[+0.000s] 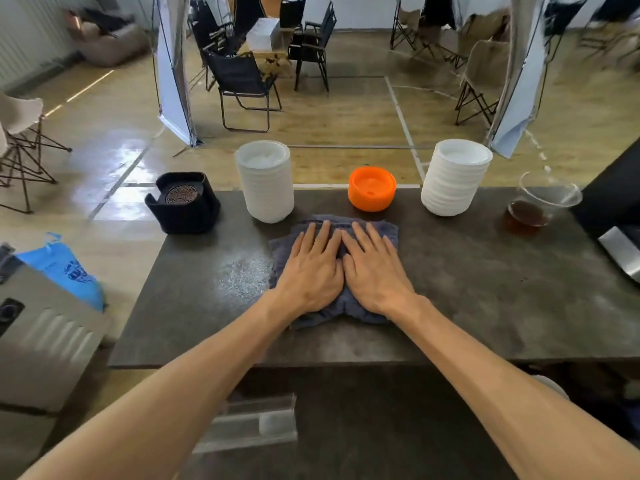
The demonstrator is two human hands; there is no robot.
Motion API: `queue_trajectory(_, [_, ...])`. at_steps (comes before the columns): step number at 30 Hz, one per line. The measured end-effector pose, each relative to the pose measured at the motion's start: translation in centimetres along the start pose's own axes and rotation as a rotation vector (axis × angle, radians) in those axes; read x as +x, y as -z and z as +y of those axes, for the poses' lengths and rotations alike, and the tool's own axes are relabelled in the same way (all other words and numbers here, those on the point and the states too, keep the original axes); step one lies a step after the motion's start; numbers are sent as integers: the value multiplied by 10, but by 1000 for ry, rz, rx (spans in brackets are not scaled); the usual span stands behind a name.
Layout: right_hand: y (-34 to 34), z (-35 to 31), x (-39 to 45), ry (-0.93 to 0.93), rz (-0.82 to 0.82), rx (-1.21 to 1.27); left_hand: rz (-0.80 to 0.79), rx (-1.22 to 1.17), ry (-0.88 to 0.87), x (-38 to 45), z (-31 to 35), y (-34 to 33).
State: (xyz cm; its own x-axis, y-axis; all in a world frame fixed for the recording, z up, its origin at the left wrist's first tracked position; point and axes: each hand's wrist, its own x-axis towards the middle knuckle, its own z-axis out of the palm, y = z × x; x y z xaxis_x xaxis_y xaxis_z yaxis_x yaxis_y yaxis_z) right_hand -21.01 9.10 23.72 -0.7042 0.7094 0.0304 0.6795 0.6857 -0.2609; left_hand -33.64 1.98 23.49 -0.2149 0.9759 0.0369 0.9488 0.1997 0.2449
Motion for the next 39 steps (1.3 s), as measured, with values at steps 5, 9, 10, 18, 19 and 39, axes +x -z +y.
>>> queue_trajectory(5, [3, -1, -9, 12, -38, -3, -37, 50, -3, -5, 0, 0])
queue_trajectory(9, [6, -1, -27, 37, -68, -12, -42, 65, -13, -23, 6, -1])
queue_trajectory(10, [6, -1, -33, 47, -72, -15, -38, 67, -11, -30, 8, -2])
queue_trajectory(18, [7, 2, -93, 104, -79, -10, -3, 22, 18, -85, 43, -13])
queue_trajectory(19, [6, 4, -101, 111, -71, -26, 3, 23, 20, -92, 47, -15])
queue_trajectory(39, [17, 16, -46, 42, -120, 2, -62, 10, 71, -37, 40, 0])
